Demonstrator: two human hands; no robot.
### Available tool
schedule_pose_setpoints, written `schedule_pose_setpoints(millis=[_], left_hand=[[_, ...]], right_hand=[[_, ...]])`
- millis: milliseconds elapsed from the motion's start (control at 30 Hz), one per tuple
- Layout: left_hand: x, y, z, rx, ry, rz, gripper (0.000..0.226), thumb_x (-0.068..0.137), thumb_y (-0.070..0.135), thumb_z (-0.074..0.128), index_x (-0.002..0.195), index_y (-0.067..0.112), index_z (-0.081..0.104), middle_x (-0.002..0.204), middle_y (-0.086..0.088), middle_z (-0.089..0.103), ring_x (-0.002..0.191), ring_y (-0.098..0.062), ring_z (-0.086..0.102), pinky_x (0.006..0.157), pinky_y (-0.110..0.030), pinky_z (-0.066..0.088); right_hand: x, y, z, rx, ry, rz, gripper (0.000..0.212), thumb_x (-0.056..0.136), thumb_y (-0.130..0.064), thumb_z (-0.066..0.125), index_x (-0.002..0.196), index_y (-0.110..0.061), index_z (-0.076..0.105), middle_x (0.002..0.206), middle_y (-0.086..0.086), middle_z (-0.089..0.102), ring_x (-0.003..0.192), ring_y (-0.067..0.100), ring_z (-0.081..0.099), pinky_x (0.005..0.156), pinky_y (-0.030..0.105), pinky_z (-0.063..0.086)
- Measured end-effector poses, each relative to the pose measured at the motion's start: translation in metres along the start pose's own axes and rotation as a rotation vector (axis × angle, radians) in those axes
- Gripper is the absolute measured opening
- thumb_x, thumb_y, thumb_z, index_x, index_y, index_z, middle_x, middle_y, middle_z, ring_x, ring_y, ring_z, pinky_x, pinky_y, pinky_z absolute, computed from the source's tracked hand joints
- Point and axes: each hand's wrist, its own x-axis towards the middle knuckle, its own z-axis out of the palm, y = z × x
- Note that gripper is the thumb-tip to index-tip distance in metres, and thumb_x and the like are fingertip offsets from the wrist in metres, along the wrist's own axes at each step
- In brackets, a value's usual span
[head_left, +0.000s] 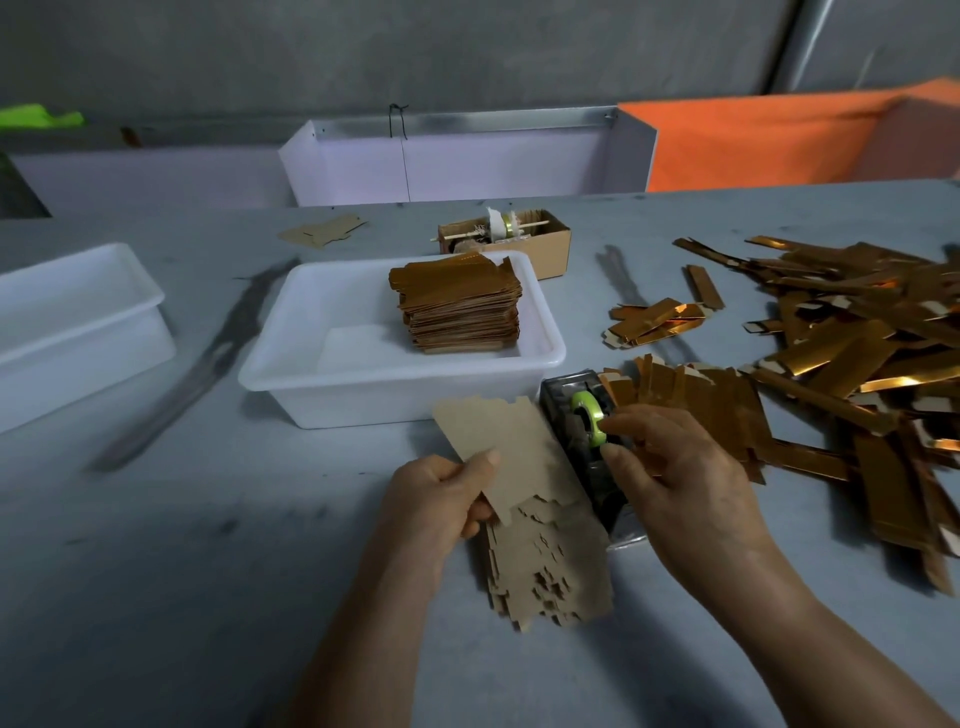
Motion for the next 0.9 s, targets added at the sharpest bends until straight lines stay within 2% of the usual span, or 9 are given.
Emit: schedule_pose_setpoints(millis=[133, 233, 333, 433, 533, 600, 700, 800, 900], left_hand=[[0.001, -0.001, -0.001, 0.053, 0.001, 0.049, 0.026, 0.082, 0.017, 0.074, 0.060, 0.010, 0.063, 0.049, 0.001, 0.061, 0.041, -0.005, 0.049, 0.046, -0.018, 0.042], [-0.002, 0.003, -0.009, 0.104, 0.031, 0.124, 0.020, 0.085, 0.016, 0.070, 0.066, 0.011, 0.068, 0.060, -0.003, 0.068, 0.052, -0.012, 0.054, 0.055, -0.021, 0.041], [-0.010, 0.013, -0.016, 0.136, 0.050, 0.209, 0.016, 0.088, 0.022, 0.067, 0.073, 0.017, 0.070, 0.068, 0.004, 0.072, 0.063, -0.009, 0.062, 0.061, -0.024, 0.046], [-0.020, 0.026, -0.022, 0.082, -0.021, 0.264, 0.017, 0.090, 0.021, 0.063, 0.079, 0.010, 0.069, 0.062, 0.009, 0.067, 0.056, -0.005, 0.056, 0.063, -0.024, 0.047], [-0.030, 0.037, -0.026, 0.089, -0.137, 0.320, 0.016, 0.091, 0.023, 0.060, 0.082, 0.014, 0.069, 0.064, 0.006, 0.065, 0.058, -0.009, 0.052, 0.068, -0.031, 0.048], [-0.035, 0.042, -0.026, 0.059, -0.203, 0.326, 0.014, 0.092, 0.020, 0.059, 0.084, 0.015, 0.069, 0.067, 0.004, 0.066, 0.060, -0.012, 0.050, 0.068, -0.032, 0.046], [-0.038, 0.046, -0.023, -0.005, -0.266, 0.293, 0.010, 0.087, 0.021, 0.064, 0.092, 0.017, 0.071, 0.076, 0.004, 0.072, 0.069, -0.018, 0.059, 0.071, -0.032, 0.047], [-0.037, 0.045, -0.017, -0.099, -0.308, 0.178, 0.057, 0.054, 0.041, 0.078, 0.104, 0.016, 0.068, 0.093, 0.000, 0.076, 0.092, -0.021, 0.071, 0.087, -0.038, 0.053], [-0.039, 0.041, -0.006, -0.055, -0.234, 0.155, 0.069, 0.043, 0.041, 0.088, 0.105, 0.021, 0.067, 0.095, 0.002, 0.075, 0.095, -0.023, 0.069, 0.085, -0.043, 0.053]], right_hand=[[0.000, -0.001, 0.004, -0.009, -0.024, -0.006, 0.021, 0.090, -0.027, 0.057, 0.110, -0.029, 0.063, 0.120, -0.011, 0.050, 0.092, 0.001, 0.045, 0.058, 0.004, 0.031], [0.001, -0.001, 0.005, 0.000, -0.026, 0.011, 0.024, 0.090, -0.028, 0.056, 0.114, -0.028, 0.061, 0.122, -0.010, 0.051, 0.094, 0.001, 0.044, 0.059, 0.003, 0.032], [0.002, -0.002, 0.005, 0.053, -0.017, 0.043, 0.033, 0.090, -0.032, 0.055, 0.123, -0.027, 0.056, 0.121, -0.008, 0.053, 0.095, 0.001, 0.045, 0.062, 0.005, 0.033], [0.003, -0.007, 0.002, 0.225, -0.062, 0.097, 0.044, 0.086, -0.045, 0.054, 0.127, -0.030, 0.052, 0.114, -0.014, 0.054, 0.091, -0.001, 0.050, 0.067, 0.009, 0.040], [0.005, -0.015, 0.000, 0.597, -0.204, 0.271, 0.064, 0.066, -0.059, 0.056, 0.124, -0.031, 0.056, 0.110, -0.014, 0.061, 0.100, 0.006, 0.057, 0.077, 0.021, 0.049], [0.006, -0.016, -0.001, 0.860, -0.291, 0.402, 0.053, 0.066, -0.046, 0.063, 0.115, -0.026, 0.063, 0.104, -0.007, 0.068, 0.098, 0.013, 0.063, 0.080, 0.030, 0.054], [0.007, -0.014, -0.004, 0.959, -0.324, 0.421, 0.017, 0.076, -0.024, 0.064, 0.091, -0.019, 0.070, 0.092, 0.002, 0.073, 0.090, 0.021, 0.068, 0.080, 0.035, 0.055], [0.002, -0.014, -0.009, 0.988, -0.359, 0.363, 0.012, 0.067, -0.026, 0.064, 0.077, -0.020, 0.069, 0.087, 0.006, 0.072, 0.082, 0.021, 0.068, 0.073, 0.033, 0.055], [-0.004, -0.017, -0.011, 0.945, -0.410, 0.312, 0.011, 0.067, -0.025, 0.065, 0.076, -0.019, 0.067, 0.086, 0.010, 0.070, 0.080, 0.018, 0.068, 0.069, 0.029, 0.057]])
